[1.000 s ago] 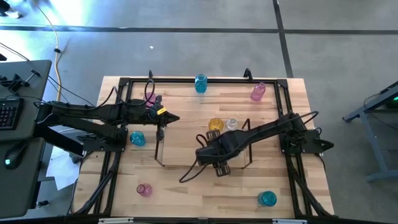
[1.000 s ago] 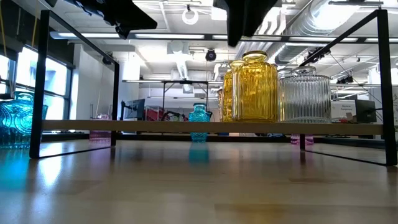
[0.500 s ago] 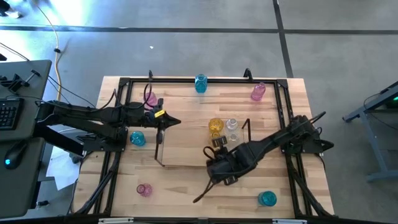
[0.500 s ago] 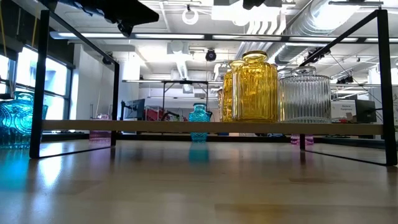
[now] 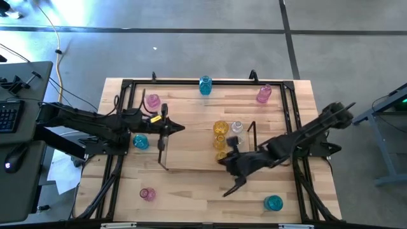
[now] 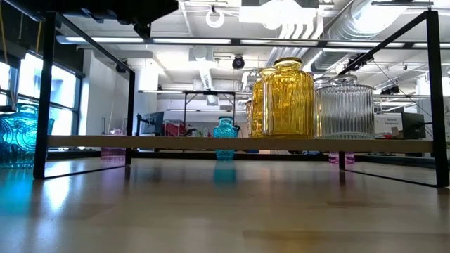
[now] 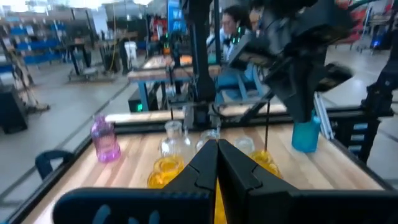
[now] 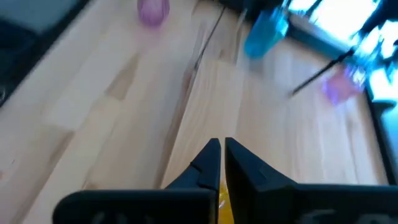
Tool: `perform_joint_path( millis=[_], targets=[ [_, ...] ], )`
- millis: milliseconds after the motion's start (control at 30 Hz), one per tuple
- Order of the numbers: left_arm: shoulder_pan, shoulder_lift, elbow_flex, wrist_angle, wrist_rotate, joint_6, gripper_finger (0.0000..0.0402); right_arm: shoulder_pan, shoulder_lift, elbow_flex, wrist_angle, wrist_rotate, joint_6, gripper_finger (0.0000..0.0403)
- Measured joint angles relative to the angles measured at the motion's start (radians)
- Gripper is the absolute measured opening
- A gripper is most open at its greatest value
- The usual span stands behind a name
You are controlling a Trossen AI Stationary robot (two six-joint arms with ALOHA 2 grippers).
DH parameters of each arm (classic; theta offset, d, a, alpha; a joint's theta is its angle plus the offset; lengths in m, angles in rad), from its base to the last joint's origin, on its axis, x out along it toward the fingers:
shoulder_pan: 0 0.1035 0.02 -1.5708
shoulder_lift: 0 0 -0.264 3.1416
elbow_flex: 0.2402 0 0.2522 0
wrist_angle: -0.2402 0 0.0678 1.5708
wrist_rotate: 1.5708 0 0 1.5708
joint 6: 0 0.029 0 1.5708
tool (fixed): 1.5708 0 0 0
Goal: Sort vases onto shelf
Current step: Put the top blue vase on the shelf
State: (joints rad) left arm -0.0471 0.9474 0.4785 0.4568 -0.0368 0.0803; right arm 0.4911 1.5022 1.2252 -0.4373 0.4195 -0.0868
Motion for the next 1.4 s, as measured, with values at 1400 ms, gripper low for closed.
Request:
perform_joint_path(
  millis=[1400],
  targets=[
    [0.155,0.006,-0.014,0.049,-0.023,-0.04,0.0,-0.6,-0.153,-0.355,0.552,-0.109,-0.071,0.0091]
  ],
)
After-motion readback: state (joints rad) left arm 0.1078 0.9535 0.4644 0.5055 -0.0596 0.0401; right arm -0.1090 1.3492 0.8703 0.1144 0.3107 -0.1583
